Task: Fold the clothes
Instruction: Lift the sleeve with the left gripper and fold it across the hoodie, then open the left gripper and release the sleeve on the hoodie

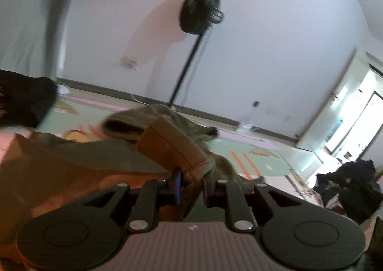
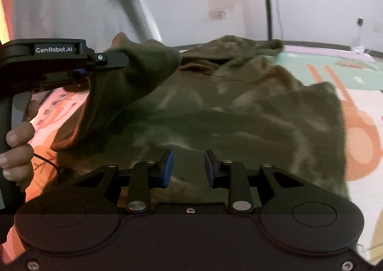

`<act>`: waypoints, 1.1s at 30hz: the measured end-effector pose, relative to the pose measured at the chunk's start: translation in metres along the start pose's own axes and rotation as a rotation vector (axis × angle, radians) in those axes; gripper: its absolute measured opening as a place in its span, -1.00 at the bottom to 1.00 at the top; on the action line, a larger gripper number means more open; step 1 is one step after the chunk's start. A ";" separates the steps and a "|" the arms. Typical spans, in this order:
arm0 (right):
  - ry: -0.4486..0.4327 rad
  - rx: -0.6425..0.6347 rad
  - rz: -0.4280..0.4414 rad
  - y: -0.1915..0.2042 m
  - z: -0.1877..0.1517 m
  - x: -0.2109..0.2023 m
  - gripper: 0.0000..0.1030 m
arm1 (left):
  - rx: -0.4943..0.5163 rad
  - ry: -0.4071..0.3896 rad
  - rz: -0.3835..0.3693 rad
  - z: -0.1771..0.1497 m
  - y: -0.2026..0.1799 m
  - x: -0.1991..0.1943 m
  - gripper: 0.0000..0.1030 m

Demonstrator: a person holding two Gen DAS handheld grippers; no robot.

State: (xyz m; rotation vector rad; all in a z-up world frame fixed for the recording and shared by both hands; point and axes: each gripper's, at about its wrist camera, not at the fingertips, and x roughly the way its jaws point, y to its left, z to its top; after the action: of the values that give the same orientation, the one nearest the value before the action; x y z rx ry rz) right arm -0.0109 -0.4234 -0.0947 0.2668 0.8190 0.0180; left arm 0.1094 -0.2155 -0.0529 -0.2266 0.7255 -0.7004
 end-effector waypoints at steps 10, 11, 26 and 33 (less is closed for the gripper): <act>-0.014 0.074 -0.051 -0.070 -0.014 -0.025 -0.49 | 0.078 0.088 -0.073 -0.027 -0.077 0.054 -0.63; -0.015 0.080 -0.055 -0.075 -0.015 -0.027 -0.49 | 0.086 0.097 -0.072 -0.030 -0.083 0.059 -0.63; -0.018 0.147 -0.085 -0.118 -0.034 -0.042 -0.48 | 0.494 0.210 0.080 -0.101 -0.179 0.108 0.46; -0.014 0.166 -0.111 -0.130 -0.039 -0.044 -0.48 | 0.427 0.244 0.102 -0.096 -0.160 0.108 0.48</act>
State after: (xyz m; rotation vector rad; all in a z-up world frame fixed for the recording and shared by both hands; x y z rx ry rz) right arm -0.0808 -0.5456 -0.1205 0.3776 0.8215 -0.1561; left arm 0.0215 -0.4021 -0.1134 0.2889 0.7945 -0.7753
